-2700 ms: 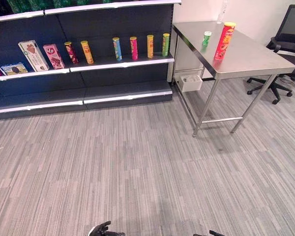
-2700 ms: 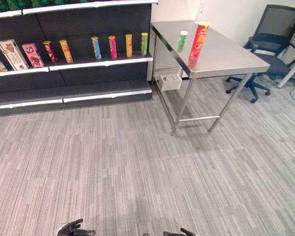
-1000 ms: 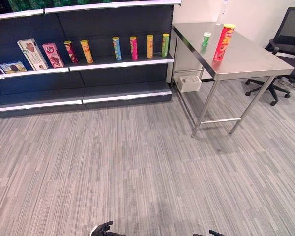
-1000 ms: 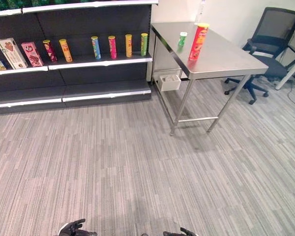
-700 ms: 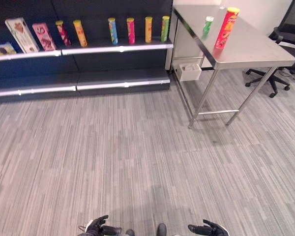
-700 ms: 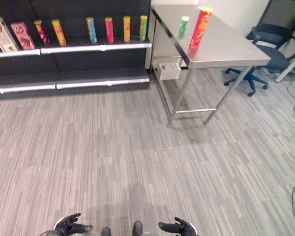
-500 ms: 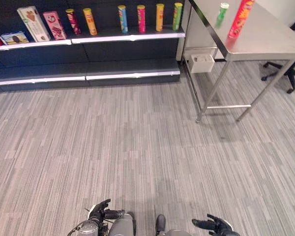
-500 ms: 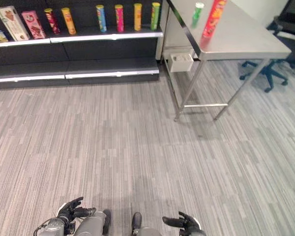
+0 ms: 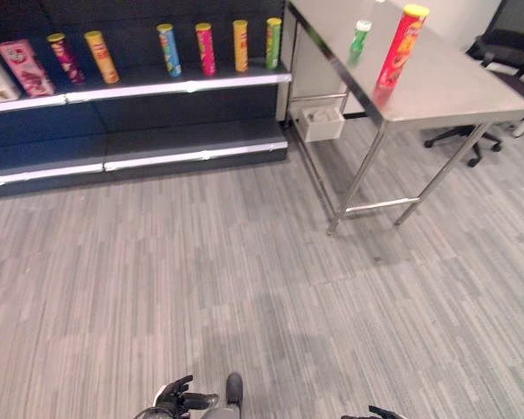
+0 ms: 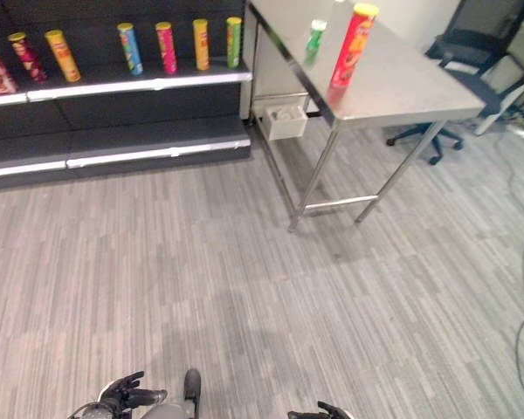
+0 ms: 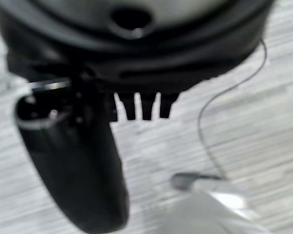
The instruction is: Put the goods on the table back onto the shelves and tidy them up.
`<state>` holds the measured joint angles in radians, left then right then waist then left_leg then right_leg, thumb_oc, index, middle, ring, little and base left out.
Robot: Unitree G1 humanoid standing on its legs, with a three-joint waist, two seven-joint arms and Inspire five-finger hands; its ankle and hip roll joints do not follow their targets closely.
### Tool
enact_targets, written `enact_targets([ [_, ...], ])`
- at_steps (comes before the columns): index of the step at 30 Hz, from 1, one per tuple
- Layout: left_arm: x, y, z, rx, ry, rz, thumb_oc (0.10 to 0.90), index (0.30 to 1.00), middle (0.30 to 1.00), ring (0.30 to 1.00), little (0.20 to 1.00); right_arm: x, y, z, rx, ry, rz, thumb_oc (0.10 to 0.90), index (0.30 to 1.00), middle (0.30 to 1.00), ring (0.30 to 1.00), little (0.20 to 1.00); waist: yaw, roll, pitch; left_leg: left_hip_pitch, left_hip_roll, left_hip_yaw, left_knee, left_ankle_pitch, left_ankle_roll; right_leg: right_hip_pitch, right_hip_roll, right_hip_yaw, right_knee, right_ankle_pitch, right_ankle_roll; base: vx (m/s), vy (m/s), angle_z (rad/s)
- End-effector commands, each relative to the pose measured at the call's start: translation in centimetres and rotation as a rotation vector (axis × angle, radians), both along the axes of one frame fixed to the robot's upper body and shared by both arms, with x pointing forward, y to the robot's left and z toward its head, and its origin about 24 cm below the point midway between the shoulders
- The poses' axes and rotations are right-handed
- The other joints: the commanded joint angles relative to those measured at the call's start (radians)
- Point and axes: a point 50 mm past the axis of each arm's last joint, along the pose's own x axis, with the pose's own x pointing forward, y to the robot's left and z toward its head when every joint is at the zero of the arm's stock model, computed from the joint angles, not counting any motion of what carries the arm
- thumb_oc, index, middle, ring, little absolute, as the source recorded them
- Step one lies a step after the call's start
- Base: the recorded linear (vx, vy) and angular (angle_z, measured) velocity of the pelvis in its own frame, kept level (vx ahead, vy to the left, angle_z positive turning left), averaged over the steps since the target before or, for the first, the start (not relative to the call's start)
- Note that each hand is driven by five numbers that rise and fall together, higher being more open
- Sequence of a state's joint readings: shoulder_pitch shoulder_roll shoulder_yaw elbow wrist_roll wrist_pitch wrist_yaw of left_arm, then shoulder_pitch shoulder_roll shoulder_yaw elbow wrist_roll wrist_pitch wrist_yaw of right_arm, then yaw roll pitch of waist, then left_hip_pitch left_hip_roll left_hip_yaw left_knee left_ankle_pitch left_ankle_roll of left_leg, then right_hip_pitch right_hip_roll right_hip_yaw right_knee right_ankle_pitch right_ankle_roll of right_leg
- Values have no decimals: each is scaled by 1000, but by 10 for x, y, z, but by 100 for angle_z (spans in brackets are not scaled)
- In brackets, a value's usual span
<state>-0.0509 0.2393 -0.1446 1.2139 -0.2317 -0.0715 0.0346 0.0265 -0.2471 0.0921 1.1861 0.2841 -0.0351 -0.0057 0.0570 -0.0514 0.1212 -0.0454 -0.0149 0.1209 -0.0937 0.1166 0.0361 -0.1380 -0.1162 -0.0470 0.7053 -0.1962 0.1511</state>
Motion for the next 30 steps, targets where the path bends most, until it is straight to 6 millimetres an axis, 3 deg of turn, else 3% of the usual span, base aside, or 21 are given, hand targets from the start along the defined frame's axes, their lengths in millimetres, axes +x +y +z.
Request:
enact_targets([
  [1, 19, 15, 11, 58, -71, 0, 800, 900, 900, 900, 900, 41, -12, 17, -46, -144, 15, 800, 900, 900, 900, 900, -6, 27, 42, -29, 17, 7, 48, -93, -42, 91, -96, -33, -148, 360, 17, 350, 179, 11],
  [3, 22, 15, 12, 58, -82, -5, 800, 900, 900, 900, 900, 39, -12, 16, -46, -135, 11, 800, 900, 900, 900, 900, -17, 30, 49, -1, 11, 4, 40, -100, -43, 83, -101, -64, -183, 317, 10, 320, 80, 13],
  [4, 27, 15, 14, 57, -93, -13, 800, 900, 900, 900, 900, 37, -13, 15, -46, -118, 10, 800, 900, 900, 900, 900, -40, 47, 58, 55, 15, -9, 27, -129, -47, 19, -73, -117, -270, 209, 1, 398, 27, 10],
  [5, 28, 15, 14, 58, -96, -18, 800, 900, 900, 900, 900, 37, -14, 15, -46, -114, 12, 800, 900, 900, 900, 900, -49, 47, 62, 76, 13, -11, 26, -144, -51, -1, -58, -138, -343, 190, 5, 528, 17, 8],
  [8, 28, 14, 14, 57, -95, -37, 800, 900, 900, 900, 900, 35, -17, 15, -51, -101, 15, 800, 900, 900, 900, 900, -81, 32, 68, 160, -19, -31, 10, -198, -60, -39, 3, -167, -617, 226, 46, 358, -26, 8],
  [9, 28, 14, 14, 56, -94, -37, 800, 900, 900, 900, 900, 35, -17, 15, -52, -101, 15, 800, 900, 900, 900, 900, -81, 35, 71, 165, -16, -33, 10, -200, -61, -31, 6, -170, -623, 227, 46, 275, -9, 18],
  [12, 23, 8, 10, 53, -68, -75, 800, 900, 900, 900, 900, 25, -20, 12, -60, -68, 20, 800, 900, 900, 900, 900, -116, 27, 69, 255, -40, -86, 6, -261, -71, -115, 91, -154, -792, 293, 86, 493, -34, 34],
  [14, 19, 5, 8, 47, -53, -91, 800, 900, 900, 900, 900, 20, -22, 11, -66, -54, 22, 800, 900, 900, 900, 900, -119, 20, 68, 290, -47, -110, 6, -286, -74, -124, 81, -185, -786, 322, 88, 489, -113, 51],
  [16, 13, 2, 5, 43, -33, -105, 800, 900, 900, 900, 900, 12, -25, 10, -67, -40, -1, 800, 900, 900, 900, 900, -113, 21, 52, 315, -41, -134, 6, -314, -71, -80, 71, -202, -793, 317, 67, 422, -158, 59],
  [18, 7, 0, 2, 35, -15, -100, 800, 900, 900, 900, 900, 10, -26, 10, -64, -40, 3, 800, 900, 900, 900, 900, -123, 31, 31, 329, -5, -133, 27, -317, -91, -62, 91, -183, -787, 333, 51, 409, -196, 28],
  [23, 5, -5, 1, 9, -17, -89, 800, 900, 900, 900, 900, 17, -29, 14, -62, -72, -5, 800, 900, 900, 900, 900, -122, 59, 3, 276, 55, -138, 252, -181, -162, 13, 120, -171, -782, 285, 11, 374, -154, 6],
  [24, 6, -5, 1, 3, -21, -89, 800, 900, 900, 900, 900, 18, -29, 14, -60, -76, -3, 800, 900, 900, 900, 900, -116, 54, 7, 235, 56, -125, 338, -144, -173, 43, 120, -168, -786, 266, 1, 321, -216, -4],
  [25, 13, -5, 4, 2, -45, -79, 800, 900, 900, 900, 900, 25, -31, 17, -68, -99, 2, 800, 900, 900, 900, 900, -99, 29, 39, 100, 26, -136, 598, -80, -178, 95, 105, -147, -789, 240, -20, 211, -168, -7],
  [28, 13, -5, 4, 1, -48, -74, 800, 900, 900, 900, 900, 28, -32, 18, -75, -100, 9, 800, 900, 900, 900, 900, -82, 12, 57, 2, 35, -100, 703, -103, -152, 133, 93, -130, -793, 212, -32, 202, -116, -12],
  [30, 15, -7, 5, -8, -62, -65, 800, 900, 900, 900, 900, 34, -32, 20, -77, -113, 22, 800, 900, 900, 900, 900, -59, 3, 72, -51, 50, -64, 624, -163, -119, 171, 80, -119, -793, 191, -28, 260, -25, -34],
])
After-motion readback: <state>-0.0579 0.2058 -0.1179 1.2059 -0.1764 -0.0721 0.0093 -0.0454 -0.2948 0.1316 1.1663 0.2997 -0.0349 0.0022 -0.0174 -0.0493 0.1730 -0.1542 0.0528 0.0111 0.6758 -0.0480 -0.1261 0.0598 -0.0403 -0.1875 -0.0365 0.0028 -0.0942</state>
